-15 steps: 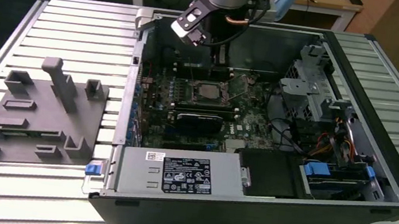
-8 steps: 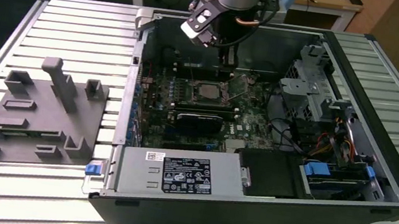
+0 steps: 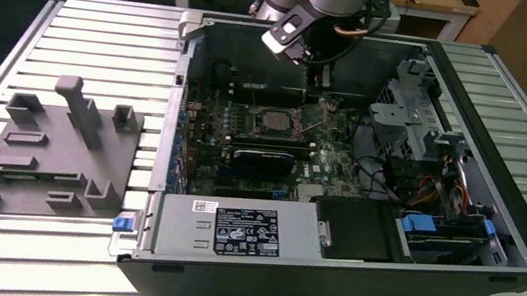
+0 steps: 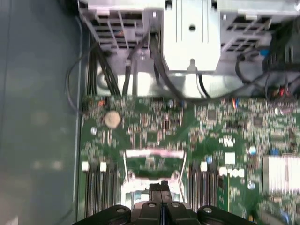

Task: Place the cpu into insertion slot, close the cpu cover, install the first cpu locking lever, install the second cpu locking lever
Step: 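Close the cpu cover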

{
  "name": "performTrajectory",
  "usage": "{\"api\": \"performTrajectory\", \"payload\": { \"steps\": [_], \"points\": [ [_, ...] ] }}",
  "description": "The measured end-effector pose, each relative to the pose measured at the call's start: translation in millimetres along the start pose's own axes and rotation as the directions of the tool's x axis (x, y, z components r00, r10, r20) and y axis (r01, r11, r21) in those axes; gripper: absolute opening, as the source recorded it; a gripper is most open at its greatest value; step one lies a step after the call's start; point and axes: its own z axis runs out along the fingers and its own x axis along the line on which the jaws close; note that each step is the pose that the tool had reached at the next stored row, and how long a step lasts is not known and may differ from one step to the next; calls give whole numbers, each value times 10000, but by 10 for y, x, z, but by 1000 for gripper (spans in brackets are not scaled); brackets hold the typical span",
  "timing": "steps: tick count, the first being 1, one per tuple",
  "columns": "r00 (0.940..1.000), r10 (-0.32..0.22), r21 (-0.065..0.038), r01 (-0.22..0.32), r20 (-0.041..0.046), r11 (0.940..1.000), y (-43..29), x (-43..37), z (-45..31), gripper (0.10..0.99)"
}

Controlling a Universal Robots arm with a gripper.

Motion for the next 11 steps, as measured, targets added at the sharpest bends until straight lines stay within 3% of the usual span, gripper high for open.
{"api": "performTrajectory", "payload": {
  "steps": [6,11],
  "points": [
    [10000,1,0,-1,0,10000,252,1,17,106],
    [10000,0,0,0,0,10000,407,1,29,106]
  ]
}}
